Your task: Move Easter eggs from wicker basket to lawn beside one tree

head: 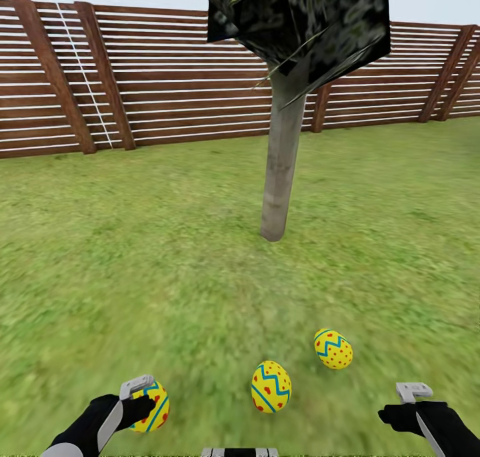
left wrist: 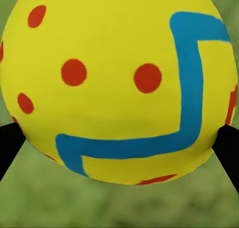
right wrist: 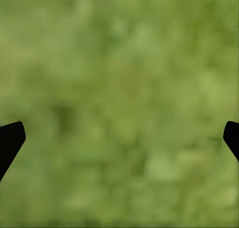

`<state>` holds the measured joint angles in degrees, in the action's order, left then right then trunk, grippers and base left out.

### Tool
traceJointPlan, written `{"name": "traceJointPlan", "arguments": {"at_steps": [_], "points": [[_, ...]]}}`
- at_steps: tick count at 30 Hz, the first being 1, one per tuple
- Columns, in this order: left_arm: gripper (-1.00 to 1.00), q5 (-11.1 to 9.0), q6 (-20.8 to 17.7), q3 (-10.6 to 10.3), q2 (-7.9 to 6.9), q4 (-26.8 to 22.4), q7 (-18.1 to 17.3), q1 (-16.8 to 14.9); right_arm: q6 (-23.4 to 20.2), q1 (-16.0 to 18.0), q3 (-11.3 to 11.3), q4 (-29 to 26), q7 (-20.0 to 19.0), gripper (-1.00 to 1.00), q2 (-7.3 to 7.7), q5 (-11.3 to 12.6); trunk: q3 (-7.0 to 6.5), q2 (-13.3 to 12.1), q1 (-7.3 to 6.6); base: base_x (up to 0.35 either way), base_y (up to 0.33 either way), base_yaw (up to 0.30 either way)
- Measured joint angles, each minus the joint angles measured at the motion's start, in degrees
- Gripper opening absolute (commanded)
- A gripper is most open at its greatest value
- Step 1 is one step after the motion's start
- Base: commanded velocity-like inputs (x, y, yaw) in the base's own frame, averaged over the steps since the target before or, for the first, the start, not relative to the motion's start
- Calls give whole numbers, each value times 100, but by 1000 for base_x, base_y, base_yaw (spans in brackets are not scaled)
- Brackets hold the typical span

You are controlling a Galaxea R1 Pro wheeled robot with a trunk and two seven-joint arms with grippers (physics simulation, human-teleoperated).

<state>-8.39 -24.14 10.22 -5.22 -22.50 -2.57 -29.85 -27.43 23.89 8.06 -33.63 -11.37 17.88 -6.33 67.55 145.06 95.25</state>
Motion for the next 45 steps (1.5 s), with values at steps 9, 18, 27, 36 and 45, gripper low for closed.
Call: {"name": "traceJointPlan", "arguments": {"at_steps": [9,18,27,36,45], "points": [[-100,-7,1,15,-16,0,3,4,0,0,-9,5,2,100,-9,0,178,11,20,0,0,0],[-100,-7,0,17,-10,0,3,2,5,0,-9,7,8,100,-17,0,355,22,41,0,0,0],[-100,17,14,29,-1,-1,5,-6,8,0,-9,7,8,100,-18,0,377,24,42,0,0,0],[100,-25,17,33,-7,-7,2,-2,9,0,-9,7,17,100,-18,0,378,23,43,0,0,0],[100,-27,17,27,-4,-1,10,-2,9,0,-9,10,25,100,-70,0,312,20,35,0,0,0]]}}
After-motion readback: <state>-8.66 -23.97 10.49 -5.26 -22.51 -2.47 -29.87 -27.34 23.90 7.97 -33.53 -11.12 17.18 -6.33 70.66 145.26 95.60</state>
